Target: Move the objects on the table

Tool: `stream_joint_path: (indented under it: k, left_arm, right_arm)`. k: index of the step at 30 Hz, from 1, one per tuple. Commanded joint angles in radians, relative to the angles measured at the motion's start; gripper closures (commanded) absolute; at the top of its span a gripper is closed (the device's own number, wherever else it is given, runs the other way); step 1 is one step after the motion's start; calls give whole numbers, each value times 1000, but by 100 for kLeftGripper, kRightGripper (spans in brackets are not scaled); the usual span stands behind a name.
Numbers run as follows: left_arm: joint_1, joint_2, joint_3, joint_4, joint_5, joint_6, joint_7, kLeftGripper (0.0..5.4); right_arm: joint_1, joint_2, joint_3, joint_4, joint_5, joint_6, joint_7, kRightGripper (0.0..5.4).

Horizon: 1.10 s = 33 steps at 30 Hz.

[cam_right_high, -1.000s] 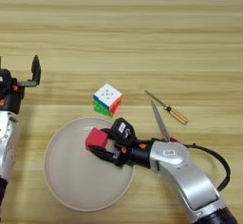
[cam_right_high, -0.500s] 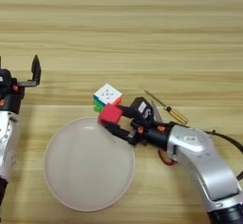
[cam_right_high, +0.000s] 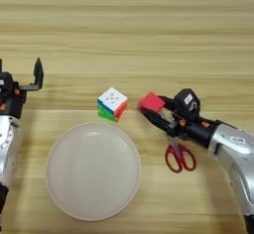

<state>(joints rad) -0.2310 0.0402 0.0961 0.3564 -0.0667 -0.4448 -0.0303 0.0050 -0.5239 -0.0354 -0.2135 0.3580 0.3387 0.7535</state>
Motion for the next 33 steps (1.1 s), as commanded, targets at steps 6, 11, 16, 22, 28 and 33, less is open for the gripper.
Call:
stream_joint_path:
  k: [6, 11, 16, 22, 28, 33]
  left_arm:
    - [-10, 5, 4, 2, 3, -8, -1, 0]
    - [-10, 5, 6, 4, 3, -9, -2, 0]
    - [-9, 5, 7, 4, 3, -10, -2, 0]
    - [-10, 5, 8, 5, 3, -10, -3, 0]
    - [-11, 4, 8, 9, 3, -13, -3, 0]
    - [-12, 3, 8, 11, 4, -14, -3, 0]
  right_arm:
    - [-23, 45, 58, 120, -65, -47, -27, 303]
    - [-36, 58, 73, 169, -87, -66, -37, 303]
    - [-41, 69, 84, 193, -104, -79, -38, 303]
    - [-46, 79, 92, 205, -114, -85, -41, 303]
    - [-50, 80, 90, 203, -114, -87, -42, 221]
    - [-52, 78, 79, 175, -103, -91, -41, 165]
